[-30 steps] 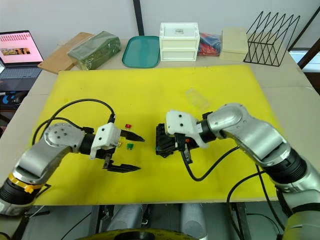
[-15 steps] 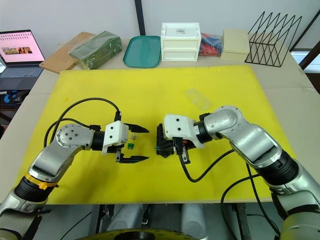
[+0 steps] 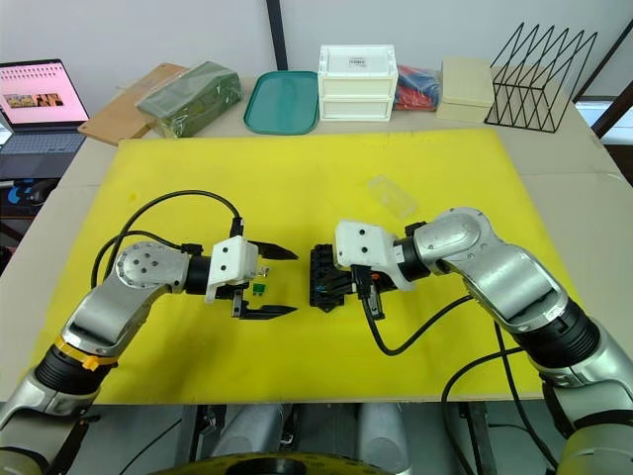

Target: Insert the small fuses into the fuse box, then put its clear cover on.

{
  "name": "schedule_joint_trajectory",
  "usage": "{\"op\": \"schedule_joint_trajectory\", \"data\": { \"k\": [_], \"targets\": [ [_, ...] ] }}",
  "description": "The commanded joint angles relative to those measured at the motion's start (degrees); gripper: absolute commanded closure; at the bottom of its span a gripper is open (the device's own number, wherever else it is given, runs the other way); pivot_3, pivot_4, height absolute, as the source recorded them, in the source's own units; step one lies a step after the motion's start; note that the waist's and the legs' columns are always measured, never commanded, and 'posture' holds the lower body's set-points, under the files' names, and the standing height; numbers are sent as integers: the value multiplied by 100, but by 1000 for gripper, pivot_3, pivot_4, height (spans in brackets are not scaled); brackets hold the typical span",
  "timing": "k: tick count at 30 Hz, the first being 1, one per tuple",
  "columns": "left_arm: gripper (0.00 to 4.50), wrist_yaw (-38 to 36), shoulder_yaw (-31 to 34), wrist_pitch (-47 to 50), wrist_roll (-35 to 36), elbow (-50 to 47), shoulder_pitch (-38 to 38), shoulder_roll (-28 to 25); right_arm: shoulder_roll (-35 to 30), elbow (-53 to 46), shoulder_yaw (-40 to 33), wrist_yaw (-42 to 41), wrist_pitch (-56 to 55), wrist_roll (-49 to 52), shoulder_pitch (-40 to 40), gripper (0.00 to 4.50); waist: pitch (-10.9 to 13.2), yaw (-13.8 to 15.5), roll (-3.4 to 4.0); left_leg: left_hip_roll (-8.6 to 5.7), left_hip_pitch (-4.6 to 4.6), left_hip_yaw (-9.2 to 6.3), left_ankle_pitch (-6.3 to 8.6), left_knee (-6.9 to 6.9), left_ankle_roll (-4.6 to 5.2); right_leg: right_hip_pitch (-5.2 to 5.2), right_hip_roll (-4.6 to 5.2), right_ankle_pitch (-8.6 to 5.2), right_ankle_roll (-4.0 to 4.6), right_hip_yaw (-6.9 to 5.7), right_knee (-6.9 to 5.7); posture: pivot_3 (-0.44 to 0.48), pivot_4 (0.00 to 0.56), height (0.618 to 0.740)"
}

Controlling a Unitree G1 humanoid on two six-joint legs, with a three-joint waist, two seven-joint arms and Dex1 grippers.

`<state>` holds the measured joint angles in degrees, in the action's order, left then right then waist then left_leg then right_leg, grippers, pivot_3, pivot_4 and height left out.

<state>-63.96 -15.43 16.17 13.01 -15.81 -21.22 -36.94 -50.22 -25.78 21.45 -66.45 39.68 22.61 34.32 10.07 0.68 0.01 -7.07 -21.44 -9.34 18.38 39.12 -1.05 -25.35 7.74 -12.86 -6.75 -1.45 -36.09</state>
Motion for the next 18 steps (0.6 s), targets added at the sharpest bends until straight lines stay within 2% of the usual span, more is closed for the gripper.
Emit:
{"op": "schedule_joint_trajectory", "data": {
  "k": [1,18],
  "targets": [
    [23,-17,-23,-74,-17,-48,-129,24,-43,-189,-216,-27,-68,-6,-38,4500,0,0,0,0,0,0,0,0,0,0,0,0,0,0,0,0,150,740],
    [23,22,-84,-8,-6,-51,-168,77,42,-38,-226,26,-198,-85,-117,4500,0,1,0,0,0,0,0,0,0,0,0,0,0,0,0,0,150,740]
  ]
}}
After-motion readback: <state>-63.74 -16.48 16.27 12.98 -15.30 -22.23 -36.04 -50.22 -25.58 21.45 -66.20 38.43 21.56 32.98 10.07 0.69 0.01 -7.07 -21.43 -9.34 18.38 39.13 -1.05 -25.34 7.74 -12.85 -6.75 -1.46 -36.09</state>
